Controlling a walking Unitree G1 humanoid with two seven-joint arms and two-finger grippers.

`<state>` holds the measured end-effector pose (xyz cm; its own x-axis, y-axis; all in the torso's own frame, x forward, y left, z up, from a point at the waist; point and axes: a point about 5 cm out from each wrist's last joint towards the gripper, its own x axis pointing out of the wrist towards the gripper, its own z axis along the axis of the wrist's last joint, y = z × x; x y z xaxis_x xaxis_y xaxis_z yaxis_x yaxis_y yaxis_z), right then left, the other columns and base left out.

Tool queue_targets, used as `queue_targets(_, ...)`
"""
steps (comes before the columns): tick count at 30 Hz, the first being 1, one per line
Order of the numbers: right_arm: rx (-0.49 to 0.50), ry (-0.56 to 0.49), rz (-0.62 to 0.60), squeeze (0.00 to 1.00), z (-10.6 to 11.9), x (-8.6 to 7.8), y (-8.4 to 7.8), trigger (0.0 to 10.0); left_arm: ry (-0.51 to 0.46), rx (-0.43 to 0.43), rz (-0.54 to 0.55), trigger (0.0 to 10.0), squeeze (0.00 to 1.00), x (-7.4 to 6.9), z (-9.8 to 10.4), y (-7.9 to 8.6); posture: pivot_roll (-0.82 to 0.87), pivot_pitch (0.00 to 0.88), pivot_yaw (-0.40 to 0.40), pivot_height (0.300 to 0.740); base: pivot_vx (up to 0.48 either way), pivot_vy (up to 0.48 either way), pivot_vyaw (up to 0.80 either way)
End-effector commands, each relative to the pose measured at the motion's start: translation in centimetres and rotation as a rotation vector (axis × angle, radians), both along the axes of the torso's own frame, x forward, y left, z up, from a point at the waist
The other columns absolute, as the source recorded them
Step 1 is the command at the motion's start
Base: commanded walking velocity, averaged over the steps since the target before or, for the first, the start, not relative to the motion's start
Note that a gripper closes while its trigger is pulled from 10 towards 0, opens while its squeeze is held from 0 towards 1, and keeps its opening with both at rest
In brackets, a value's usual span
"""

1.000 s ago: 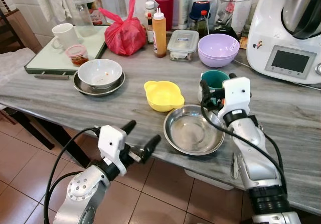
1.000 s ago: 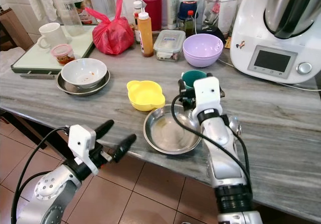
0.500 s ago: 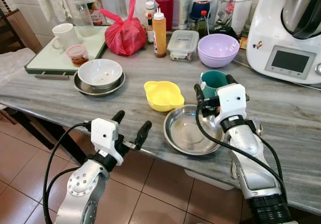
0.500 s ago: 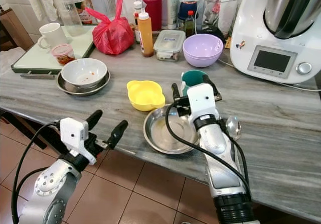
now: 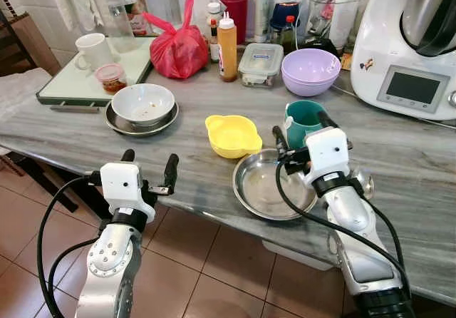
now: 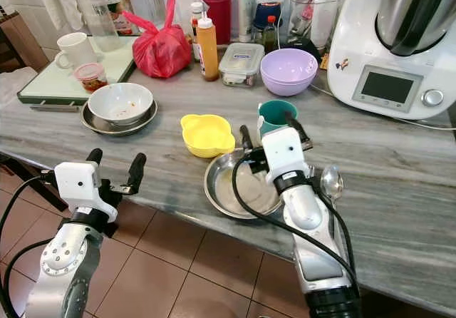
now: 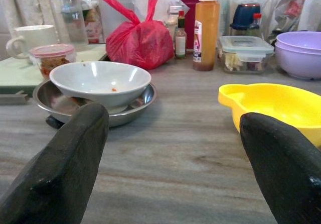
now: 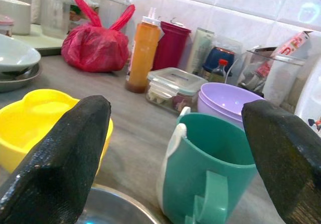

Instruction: Setting the table

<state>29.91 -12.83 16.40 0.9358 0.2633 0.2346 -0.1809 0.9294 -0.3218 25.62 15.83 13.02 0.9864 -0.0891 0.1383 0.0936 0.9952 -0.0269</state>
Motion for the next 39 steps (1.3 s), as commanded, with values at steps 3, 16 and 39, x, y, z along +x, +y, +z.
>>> queue_targets(3,-0.03,-0.021,0.062,0.0,0.5,-0.2,0.9,10.0,0.004,0.007,0.039,10.0,0.0,0.0,-0.1,0.1,-0.09,0.061,0.07,0.74,0.0,0.0,0.0)
queue_targets(16,-0.052,-0.033,0.084,0.0,0.6,-0.3,1.4,10.0,-0.024,0.043,0.113,10.0,0.0,0.4,0.3,0.4,-0.09,0.061,0.073,0.74,0.0,0.0,0.74)
queue_targets(39,-0.052,-0.022,0.135,0.0,0.6,-0.1,2.1,10.0,-0.019,0.106,0.195,10.0,0.0,0.7,-0.3,0.8,-0.08,0.048,0.063,0.74,0.0,0.0,0.8)
